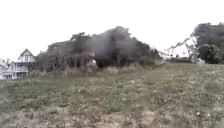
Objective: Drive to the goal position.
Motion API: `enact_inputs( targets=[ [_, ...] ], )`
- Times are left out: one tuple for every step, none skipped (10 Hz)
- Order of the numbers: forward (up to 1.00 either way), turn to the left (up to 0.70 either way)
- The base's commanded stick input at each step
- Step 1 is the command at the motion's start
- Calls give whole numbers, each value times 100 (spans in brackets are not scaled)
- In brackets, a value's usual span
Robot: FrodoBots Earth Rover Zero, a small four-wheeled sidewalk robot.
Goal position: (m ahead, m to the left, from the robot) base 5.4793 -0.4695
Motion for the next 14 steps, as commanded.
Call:
enact_inputs(
  targets=[
    [50,-18],
    [50,-24],
    [50,-30],
    [50,-35],
    [50,-41],
    [50,-47],
    [50,-50],
    [50,-50],
    [50,-44],
    [50,-23],
    [50,-3],
    [50,0],
    [50,0],
    [50,0]
  ],
)
